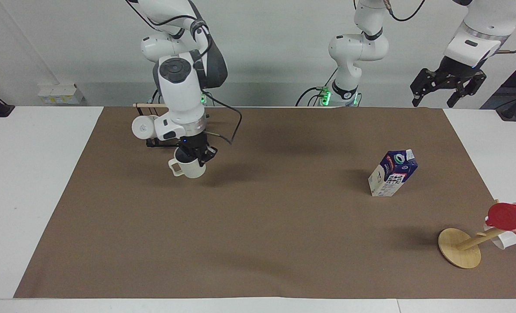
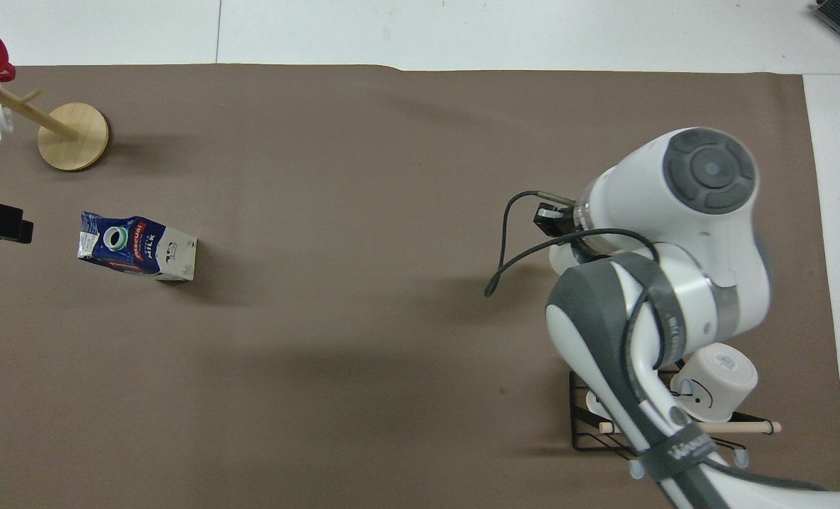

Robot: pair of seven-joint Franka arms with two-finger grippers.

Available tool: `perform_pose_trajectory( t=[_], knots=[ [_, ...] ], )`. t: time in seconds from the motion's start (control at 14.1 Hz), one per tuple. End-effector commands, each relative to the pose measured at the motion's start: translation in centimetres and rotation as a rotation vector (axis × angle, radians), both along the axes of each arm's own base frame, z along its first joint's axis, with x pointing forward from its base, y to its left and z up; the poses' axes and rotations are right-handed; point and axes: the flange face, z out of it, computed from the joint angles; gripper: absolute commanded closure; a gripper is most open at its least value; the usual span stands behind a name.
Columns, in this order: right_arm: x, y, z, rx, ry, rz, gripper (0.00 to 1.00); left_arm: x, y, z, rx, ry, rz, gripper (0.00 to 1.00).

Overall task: Place cup and milk on table
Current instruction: 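Lift the white mug with the right gripper and carry it toward the table center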

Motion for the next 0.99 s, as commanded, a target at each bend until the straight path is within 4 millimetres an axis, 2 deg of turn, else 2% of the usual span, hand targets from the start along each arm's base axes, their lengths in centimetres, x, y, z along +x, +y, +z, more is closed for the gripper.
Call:
perform_pose_trajectory(
  t=[0.0,0.07,0.14,0.28,0.49,0.57,0.71,0.85,0.92],
  knots=[
    [0.3,2.5,0.3,0.027,-0.047,-0.038,1.00,-0.5,-0.1,0.1,0.002,-0.007,-0.009,0.00],
    [0.0,3.7,0.1,0.035,-0.056,-0.033,1.00,-0.5,0.0,0.1,0.002,-0.007,-0.008,0.00],
    [-0.6,5.8,-1.2,0.024,-0.048,-0.014,1.00,-0.5,0.0,0.1,0.002,-0.007,-0.009,0.00],
    [-1.5,8.4,-3.0,0.010,-0.031,-0.042,1.00,-0.5,0.0,0.1,0.002,-0.007,-0.009,0.00],
    [-1.5,10.4,-3.6,0.041,-0.079,-0.051,1.00,-0.5,0.0,0.1,0.002,-0.008,-0.012,0.00],
    [-1.8,11.2,-4.5,0.035,-0.074,-0.067,1.00,-0.5,0.0,0.1,0.002,-0.008,-0.015,0.00],
    [-2.8,14.2,-6.5,0.020,-0.084,-0.060,1.00,-0.5,0.1,0.1,0.002,-0.011,-0.014,0.00],
    [-2.6,14.7,-7.0,0.020,-0.111,-0.065,1.00,-0.6,0.1,0.0,0.002,-0.008,-0.014,0.00],
    [-3.2,15.6,-7.7,0.011,-0.105,-0.049,1.00,-0.8,0.0,0.0,0.002,-0.007,-0.015,0.00]
  ],
)
